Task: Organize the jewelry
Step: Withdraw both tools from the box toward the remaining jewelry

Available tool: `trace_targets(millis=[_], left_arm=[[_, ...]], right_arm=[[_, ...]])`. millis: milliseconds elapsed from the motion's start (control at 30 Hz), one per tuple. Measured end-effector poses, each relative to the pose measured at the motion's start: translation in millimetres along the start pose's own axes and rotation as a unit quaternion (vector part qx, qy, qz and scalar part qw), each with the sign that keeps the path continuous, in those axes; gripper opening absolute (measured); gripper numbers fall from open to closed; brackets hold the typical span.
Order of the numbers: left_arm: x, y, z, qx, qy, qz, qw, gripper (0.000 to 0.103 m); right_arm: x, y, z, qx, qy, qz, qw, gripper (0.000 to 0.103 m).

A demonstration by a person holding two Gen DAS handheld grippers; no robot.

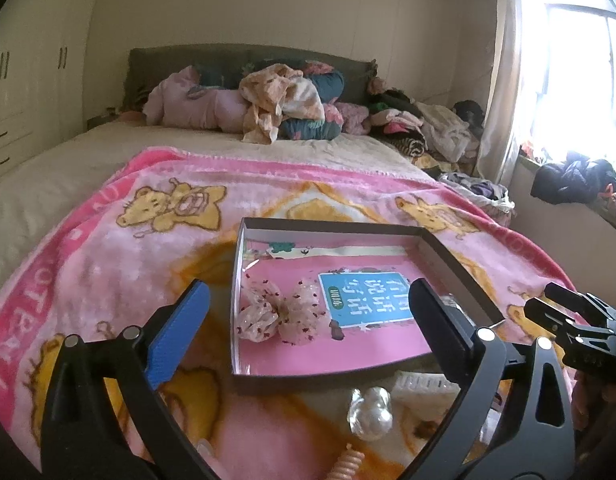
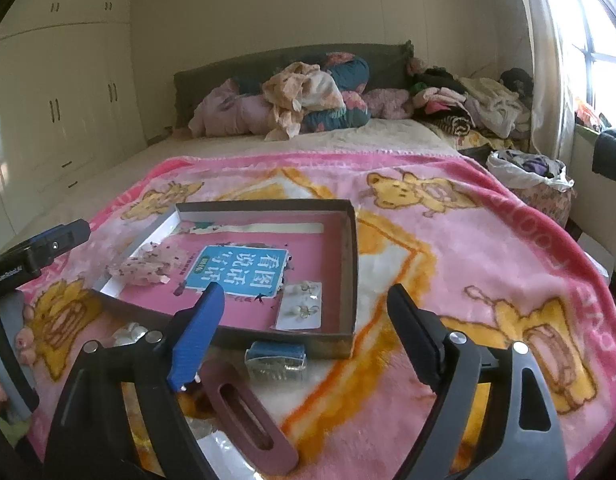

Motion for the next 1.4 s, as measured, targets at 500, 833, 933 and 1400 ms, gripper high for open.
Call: trace_targets(millis=[500,833,933,1400], left_arm=[[40,11,4,-0.002,0.000,0.014,0.9999,0.091],[54,29,8,-0.008,0.006,0.003,0.9999,0.091],[58,35,11,-0.013,0.009,-0.001,0.9999,0.091],[73,69,36,-0.044,0.044,-0.029,0.9977,0.091]], right_arm=[[38,21,-10,0.014,-0.010,0.009,1.000,0.081],[58,42,-19,0.025,-0.022,0.001,0.999,0.081],[61,50,-21,0.029,-0.023,-0.006,0.999,0.081],[62,90,-20,0.039,-0.028,-0.045,0.998,0.081]])
Point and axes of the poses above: each gripper's, at about its wrist camera, not at the fingertips, and x roughly against the way its jaws point, z to its right, y to its underside, the point moved 4 cm from there along -x, roughly the way its jaws point, and after that the axes turned 12 degrees about -x, right-handed, at the moved point
